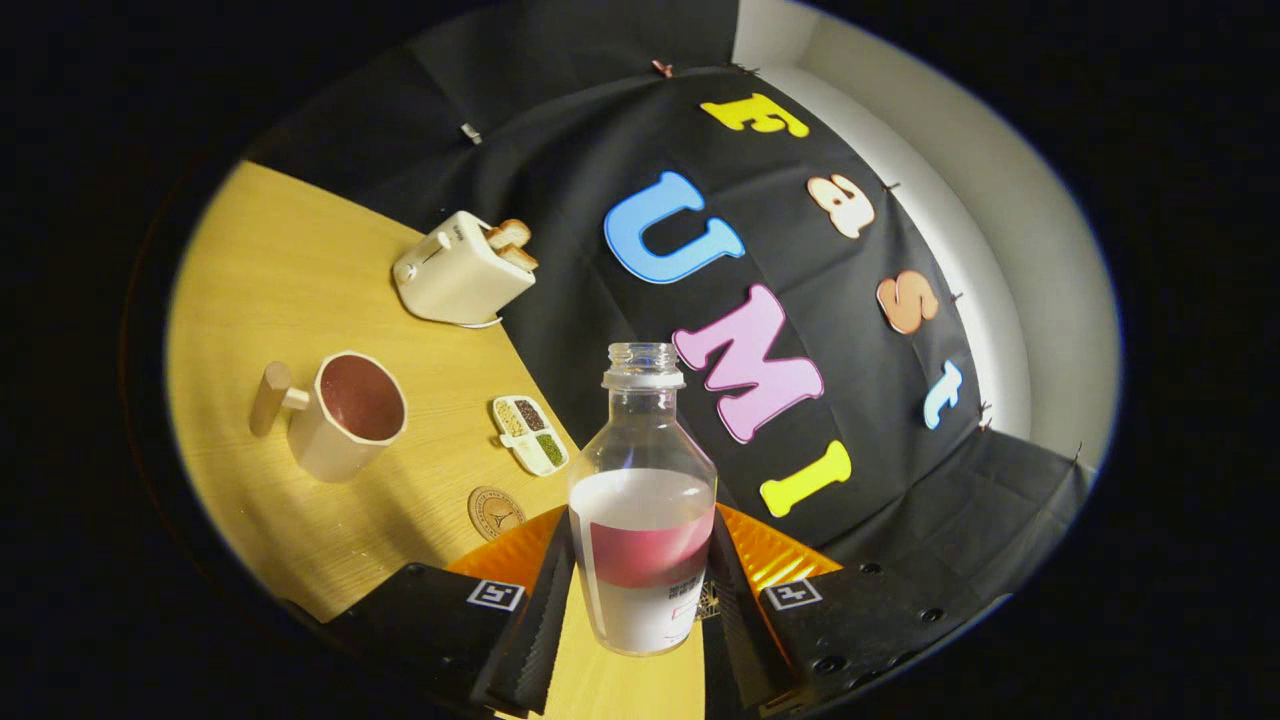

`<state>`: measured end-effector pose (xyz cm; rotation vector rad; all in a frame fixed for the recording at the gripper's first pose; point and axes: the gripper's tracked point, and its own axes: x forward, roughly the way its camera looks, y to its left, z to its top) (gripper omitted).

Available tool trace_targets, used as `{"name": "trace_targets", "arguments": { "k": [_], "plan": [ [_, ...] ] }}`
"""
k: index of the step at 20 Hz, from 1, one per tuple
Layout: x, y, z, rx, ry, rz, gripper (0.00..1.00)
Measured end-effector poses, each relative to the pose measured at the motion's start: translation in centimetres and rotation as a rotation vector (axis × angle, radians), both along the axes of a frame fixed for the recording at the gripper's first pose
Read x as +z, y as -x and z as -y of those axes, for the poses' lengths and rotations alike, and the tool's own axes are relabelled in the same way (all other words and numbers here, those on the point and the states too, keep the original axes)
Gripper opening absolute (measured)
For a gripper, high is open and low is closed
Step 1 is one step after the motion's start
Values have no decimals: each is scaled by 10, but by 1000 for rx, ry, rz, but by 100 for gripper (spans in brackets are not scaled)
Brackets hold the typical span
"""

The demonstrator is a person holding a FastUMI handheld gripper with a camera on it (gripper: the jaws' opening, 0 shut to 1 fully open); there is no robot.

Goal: Take the bottle from table, then pour the juice into the cup, finally place the bottle on the coaster

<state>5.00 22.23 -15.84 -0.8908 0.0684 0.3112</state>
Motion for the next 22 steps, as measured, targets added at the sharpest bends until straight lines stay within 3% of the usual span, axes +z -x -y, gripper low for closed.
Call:
{"name": "trace_targets", "arguments": {
  "k": [14, 22],
  "plan": [
    [-51, -6, -29, 127, 360, 6, 71],
    [-68, -8, -39, 164, 473, -12, 71]
  ]
}}
